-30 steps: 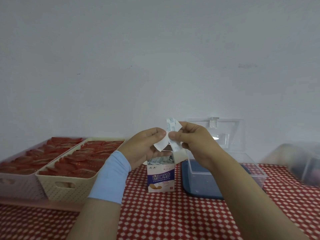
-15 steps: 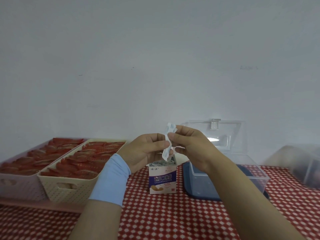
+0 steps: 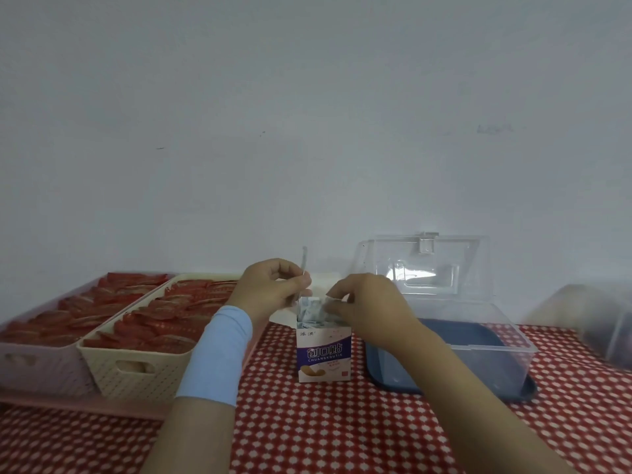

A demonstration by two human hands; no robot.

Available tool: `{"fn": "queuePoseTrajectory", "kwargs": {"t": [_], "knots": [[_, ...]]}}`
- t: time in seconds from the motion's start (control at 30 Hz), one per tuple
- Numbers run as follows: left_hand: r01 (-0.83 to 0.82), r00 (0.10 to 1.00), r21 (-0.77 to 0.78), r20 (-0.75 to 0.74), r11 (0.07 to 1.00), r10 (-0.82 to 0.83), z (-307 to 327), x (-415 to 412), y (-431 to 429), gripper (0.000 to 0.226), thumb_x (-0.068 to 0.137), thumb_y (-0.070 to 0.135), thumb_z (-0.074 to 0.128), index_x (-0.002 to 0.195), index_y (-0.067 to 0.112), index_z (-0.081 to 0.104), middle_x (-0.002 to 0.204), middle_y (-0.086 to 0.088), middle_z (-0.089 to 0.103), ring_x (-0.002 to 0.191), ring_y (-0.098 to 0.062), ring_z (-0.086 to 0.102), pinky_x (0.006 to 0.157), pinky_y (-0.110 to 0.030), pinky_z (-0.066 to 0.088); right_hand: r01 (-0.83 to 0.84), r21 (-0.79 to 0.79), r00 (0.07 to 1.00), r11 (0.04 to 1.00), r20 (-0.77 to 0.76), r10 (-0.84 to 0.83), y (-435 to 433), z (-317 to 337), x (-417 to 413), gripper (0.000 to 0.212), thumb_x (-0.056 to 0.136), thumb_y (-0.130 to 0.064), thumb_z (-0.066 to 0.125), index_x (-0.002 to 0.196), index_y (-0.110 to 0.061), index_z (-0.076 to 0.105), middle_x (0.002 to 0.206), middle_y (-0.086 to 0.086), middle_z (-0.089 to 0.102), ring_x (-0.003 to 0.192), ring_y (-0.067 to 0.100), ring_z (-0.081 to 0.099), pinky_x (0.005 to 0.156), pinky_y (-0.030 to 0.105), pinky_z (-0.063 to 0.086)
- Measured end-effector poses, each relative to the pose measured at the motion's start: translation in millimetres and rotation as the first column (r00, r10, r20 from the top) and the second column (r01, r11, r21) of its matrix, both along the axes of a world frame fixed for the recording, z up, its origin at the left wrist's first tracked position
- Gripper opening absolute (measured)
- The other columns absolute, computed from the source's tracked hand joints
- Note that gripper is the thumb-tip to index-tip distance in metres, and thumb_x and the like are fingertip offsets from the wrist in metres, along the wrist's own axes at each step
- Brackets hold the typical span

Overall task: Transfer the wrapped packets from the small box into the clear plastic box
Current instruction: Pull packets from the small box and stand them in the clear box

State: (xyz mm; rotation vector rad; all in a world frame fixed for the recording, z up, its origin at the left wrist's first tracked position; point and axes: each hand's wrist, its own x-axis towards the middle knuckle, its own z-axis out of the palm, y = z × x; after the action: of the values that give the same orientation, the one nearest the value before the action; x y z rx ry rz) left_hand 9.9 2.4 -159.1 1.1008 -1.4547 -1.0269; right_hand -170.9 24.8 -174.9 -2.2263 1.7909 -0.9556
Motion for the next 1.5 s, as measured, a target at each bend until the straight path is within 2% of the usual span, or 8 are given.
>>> {"fn": "queuePoseTrajectory", "kwargs": {"t": [0.17, 0.27, 0.47, 0.63, 0.9, 1.03, 1.17, 1.5], "knots": [[-0.033, 0.976, -0.153, 0.207, 0.988, 0.065, 3, 0, -3, 0.01, 0.08, 0.014, 0.08, 0.079, 0.018, 0.071, 0.096, 0.003, 0.075, 0.083, -0.016, 0.07, 0.075, -0.032, 0.058, -0.053, 0.03, 0.959, 0.998, 0.279, 0.042, -5, 0, -8, 0.017, 0.091, -0.029, 0.072, 0.106, -0.026, 0.079, 0.095, -0.017, 0.07, 0.079, -0.006, 0.06, 0.072, 0.01, 0.044], [0.007, 0.923, -0.185, 0.38, 0.983, 0.065, 5, -2, -1, 0.014, 0.078, 0.017, 0.082, 0.079, 0.025, 0.07, 0.086, 0.005, 0.075, 0.08, -0.015, 0.072, 0.076, -0.029, 0.056, -0.044, 0.008, 0.938, 0.999, 0.343, 0.039, -5, -2, -5, 0.017, 0.091, -0.024, 0.072, 0.107, -0.024, 0.079, 0.082, -0.015, 0.07, 0.074, -0.003, 0.063, 0.07, 0.015, 0.049], [-0.013, 0.813, -0.2, 0.569, 0.98, 0.127, -6, -2, -9, 0.013, 0.072, 0.037, 0.081, 0.073, 0.042, 0.068, 0.086, 0.019, 0.071, 0.079, -0.002, 0.068, 0.082, -0.035, 0.057, -0.036, -0.2, 0.993, 0.979, 0.101, 0.057, -5, -2, -4, 0.014, 0.091, -0.025, 0.072, 0.102, -0.029, 0.08, 0.1, -0.011, 0.071, 0.082, 0.008, 0.064, 0.078, 0.025, 0.052], [-0.066, 0.852, -0.209, 0.497, 0.976, 0.164, -4, -2, -11, 0.014, 0.081, 0.019, 0.076, 0.077, 0.029, 0.068, 0.088, 0.01, 0.07, 0.082, -0.01, 0.068, 0.084, -0.034, 0.055, -0.066, -0.195, 0.997, 0.979, -0.063, 0.054, -6, -4, -5, 0.008, 0.089, -0.032, 0.073, 0.093, -0.029, 0.079, 0.098, -0.015, 0.064, 0.08, 0.007, 0.06, 0.08, 0.03, 0.05], [-0.048, 0.999, -0.177, -0.016, 0.983, 0.046, 15, -6, 3, 0.01, 0.086, 0.012, 0.075, 0.086, 0.012, 0.065, 0.095, -0.008, 0.077, 0.086, -0.021, 0.073, 0.076, -0.026, 0.058, -0.055, -0.173, 0.864, 0.983, 0.485, 0.133, 6, 27, -25, 0.015, 0.094, -0.015, 0.068, 0.086, -0.024, 0.077, 0.071, -0.011, 0.071, 0.058, 0.004, 0.064, 0.049, 0.01, 0.04], [0.278, 0.946, 0.008, -0.176, 0.96, -0.273, 16, -9, 12, 0.007, 0.09, 0.007, 0.066, 0.096, 0.005, 0.062, 0.102, -0.018, 0.074, 0.092, -0.028, 0.072, 0.087, -0.041, 0.059, -0.166, -0.208, 0.768, 0.964, 0.586, 0.259, 16, 39, -23, 0.011, 0.091, -0.009, 0.071, 0.088, -0.018, 0.077, 0.065, -0.013, 0.07, 0.055, 0.003, 0.059, 0.054, 0.012, 0.045], [0.489, 0.837, 0.048, -0.309, 0.871, -0.452, 14, -13, 18, 0.025, 0.085, 0.011, 0.062, 0.106, -0.004, 0.057, 0.105, -0.024, 0.072, 0.097, -0.031, 0.073, 0.075, -0.037, 0.062, -0.14, -0.211, 0.786, 0.967, 0.57, 0.239, 15, 37, -16, 0.007, 0.087, -0.012, 0.075, 0.086, -0.019, 0.077, 0.088, -0.012, 0.075, 0.08, 0.003, 0.066, 0.074, 0.017, 0.051], [0.584, 0.776, 0.097, -0.356, 0.806, -0.52, 9, -16, 18, 0.036, 0.084, 0.014, 0.056, 0.116, -0.003, 0.056, 0.106, -0.015, 0.074, 0.093, -0.025, 0.074, 0.078, -0.035, 0.062, -0.262, -0.151, 0.556, 0.953, 0.784, 0.277, 17, 35, -6, 0.03, 0.09, -0.001, 0.069, 0.115, -0.018, 0.068, 0.081, 0.005, 0.069, 0.068, 0.013, 0.071, 0.069, 0.024, 0.057]]}}
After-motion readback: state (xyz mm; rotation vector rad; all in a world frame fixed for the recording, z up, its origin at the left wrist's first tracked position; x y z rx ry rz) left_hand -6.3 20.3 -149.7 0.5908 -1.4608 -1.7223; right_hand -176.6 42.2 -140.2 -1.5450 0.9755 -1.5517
